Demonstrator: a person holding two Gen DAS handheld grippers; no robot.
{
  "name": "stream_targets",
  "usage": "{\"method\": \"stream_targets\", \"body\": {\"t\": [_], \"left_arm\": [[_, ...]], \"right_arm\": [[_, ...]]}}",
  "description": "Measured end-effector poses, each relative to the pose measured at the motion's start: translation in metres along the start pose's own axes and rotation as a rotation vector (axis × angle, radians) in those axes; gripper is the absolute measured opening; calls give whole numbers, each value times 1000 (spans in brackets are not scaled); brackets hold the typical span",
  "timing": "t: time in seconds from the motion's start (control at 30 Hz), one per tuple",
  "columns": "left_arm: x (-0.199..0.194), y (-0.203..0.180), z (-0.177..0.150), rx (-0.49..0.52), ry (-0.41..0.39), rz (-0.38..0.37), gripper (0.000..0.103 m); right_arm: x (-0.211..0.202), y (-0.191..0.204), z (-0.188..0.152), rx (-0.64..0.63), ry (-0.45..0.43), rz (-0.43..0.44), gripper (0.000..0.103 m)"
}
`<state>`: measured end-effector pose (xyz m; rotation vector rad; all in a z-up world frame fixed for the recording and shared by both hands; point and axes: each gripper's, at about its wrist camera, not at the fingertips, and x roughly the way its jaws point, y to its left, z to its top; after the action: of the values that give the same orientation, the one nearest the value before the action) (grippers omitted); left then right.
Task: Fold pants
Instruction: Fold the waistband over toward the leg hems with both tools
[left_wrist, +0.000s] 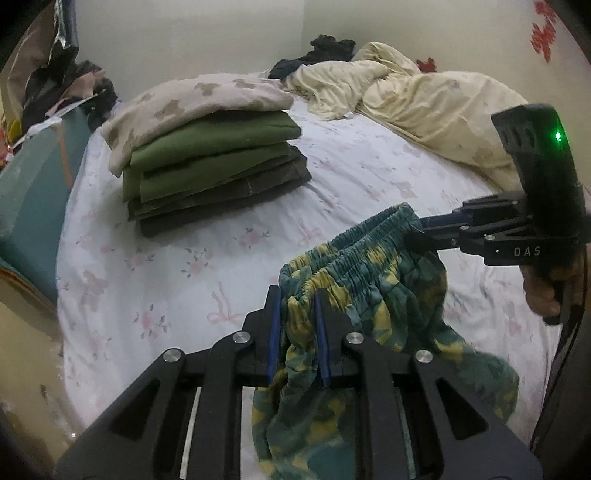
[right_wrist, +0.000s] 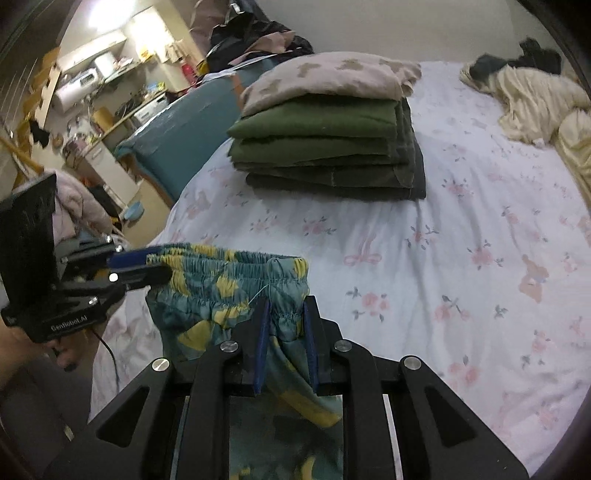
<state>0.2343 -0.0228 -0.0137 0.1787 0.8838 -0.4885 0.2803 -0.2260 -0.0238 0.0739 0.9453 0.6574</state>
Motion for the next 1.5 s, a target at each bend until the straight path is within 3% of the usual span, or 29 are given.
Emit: {"method": "stream_targets", "body": {"t": [0.27,0.4,0.6,0.67,0.8,0.9,0.97,1.03,1.13,1.23,1.27,1.33,1.37,1.43,1.5], "left_arm": [[-40,-50,-41,110,56,10,14],[-56,-69,-68,124,82,-20,14],[-65,-97,-111,171,161,2,14],[-60,-99,-122,164,212,16,15],[-52,-97,-137,97,302,-26,18],[-53,-96,-146,58,369,-65,27],[-65,-92,-147,17,343,-85,53],[-81,-84,-145,-41,269,-83,68],[-82,-70,-142,-147,207,-15,69],[-57,-61,-150,-288,258,-8,68],[-46,-54,-157,-387,293,-35,68],[-30,-38,-176,-612,339,-104,68],[-24,-32,-186,-708,350,-107,68],[-17,-27,-197,-795,351,-64,67],[-9,-32,-197,-760,360,-36,67]], "right_arm": [[-41,34,-62,-22,35,-20,16],[-56,46,-97,-3,53,-35,15],[-57,72,-148,-29,134,-75,15],[-53,80,-154,-49,173,-76,15],[-47,84,-172,-44,230,-91,16],[-51,84,-181,-41,265,-96,20],[-61,88,-183,-38,268,-47,23],[-75,92,-185,-48,226,-26,32],[-83,86,-177,7,140,-88,37],[-62,59,-173,187,182,-125,37],[-56,48,-175,270,201,-103,39],[-40,17,-190,530,256,40,46],[-37,11,-194,588,260,77,51],[-33,0,-203,673,247,96,51],[-28,-1,-204,673,260,76,51]]}}
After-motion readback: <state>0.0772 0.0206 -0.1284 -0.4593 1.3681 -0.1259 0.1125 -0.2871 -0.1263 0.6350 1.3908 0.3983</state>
